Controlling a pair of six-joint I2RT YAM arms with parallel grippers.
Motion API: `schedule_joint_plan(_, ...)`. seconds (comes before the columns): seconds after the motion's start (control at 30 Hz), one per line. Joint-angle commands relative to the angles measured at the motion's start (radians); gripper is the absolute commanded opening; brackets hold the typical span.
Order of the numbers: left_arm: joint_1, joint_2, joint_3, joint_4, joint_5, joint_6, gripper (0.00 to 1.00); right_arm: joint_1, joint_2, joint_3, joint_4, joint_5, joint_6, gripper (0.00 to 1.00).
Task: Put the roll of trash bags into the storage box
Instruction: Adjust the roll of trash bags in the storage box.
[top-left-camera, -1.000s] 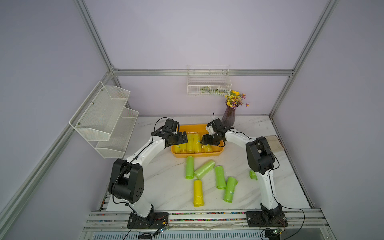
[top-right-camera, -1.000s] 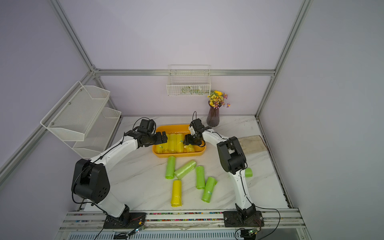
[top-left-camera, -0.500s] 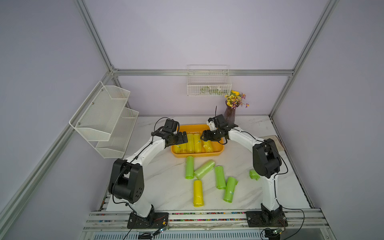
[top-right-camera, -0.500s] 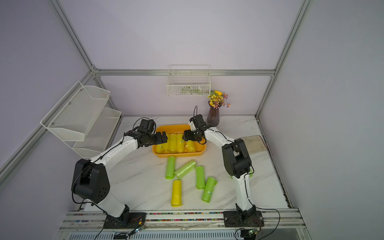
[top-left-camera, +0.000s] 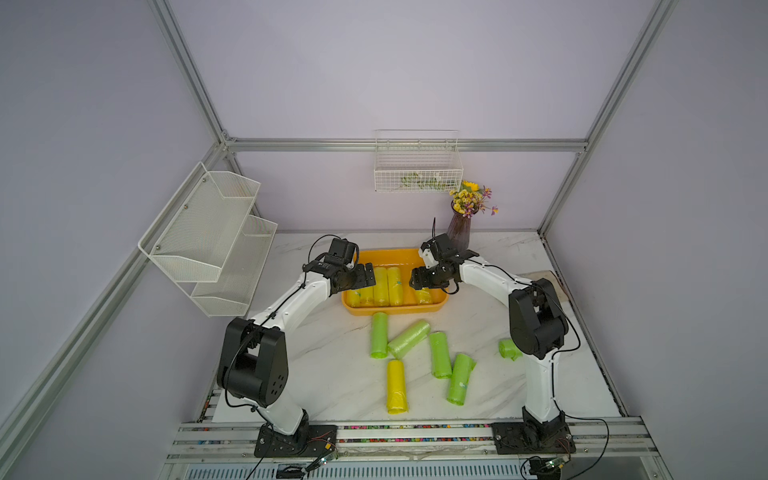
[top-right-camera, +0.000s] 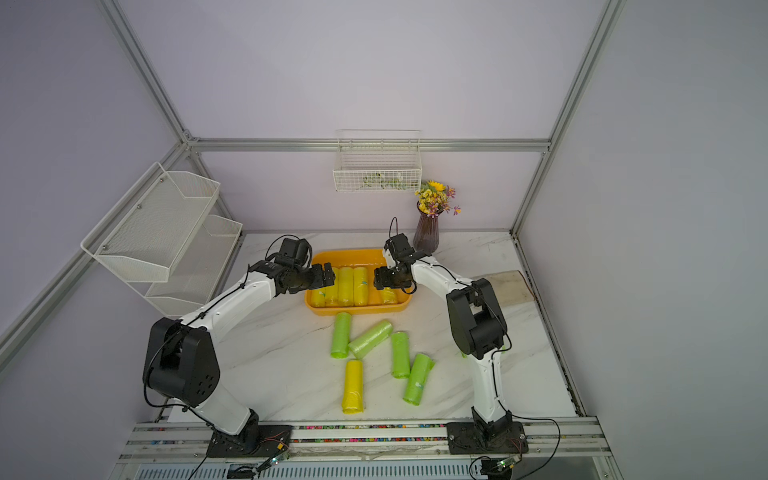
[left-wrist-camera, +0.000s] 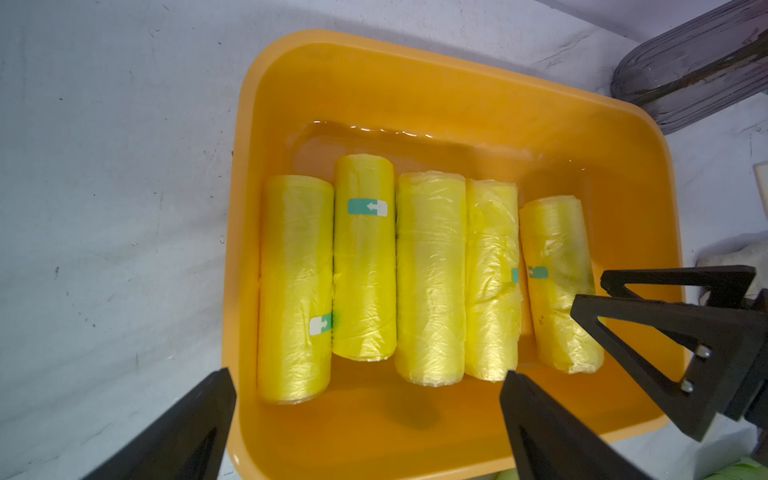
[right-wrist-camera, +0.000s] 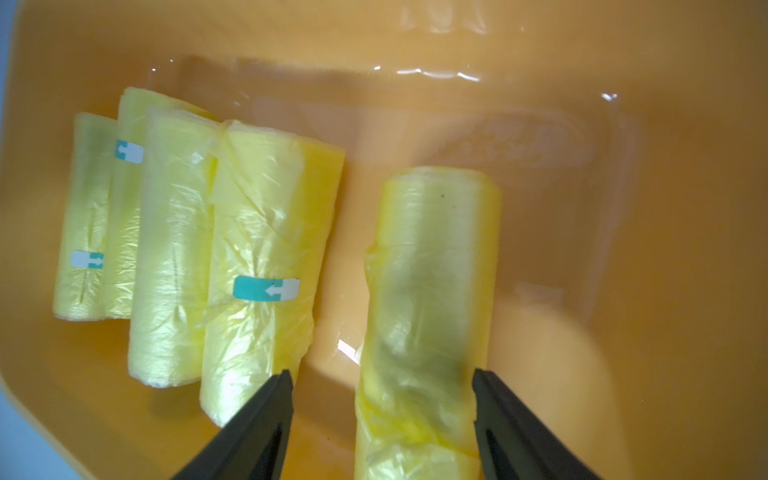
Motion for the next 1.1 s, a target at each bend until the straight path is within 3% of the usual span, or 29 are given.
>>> schedule_joint_plan(0.0,0.010,-0.045,0.004,0.024,0.009,-0.015,1.00,-0.005,-0.038,-0.004,-0.042,0.056,-0.028,0.73)
schedule_joint_plan(0.17,0.009,-0.042,0.004,0.024,0.009,-0.015,1.00,-0.004,-0.022,0.010,-0.068,0.052,-0.040,0.68)
schedule_joint_plan(0.43,0.010,-0.044,0.004,0.024,0.009,-0.017,1.00,0.000,0.012,0.002,-0.084,0.020,-0.058,0.47)
schedule_joint_plan(1.07,0.009,-0.048,0.002,0.024,0.023,-0.023,1.00,0.036,0.110,0.035,0.091,-0.203,0.051,0.44)
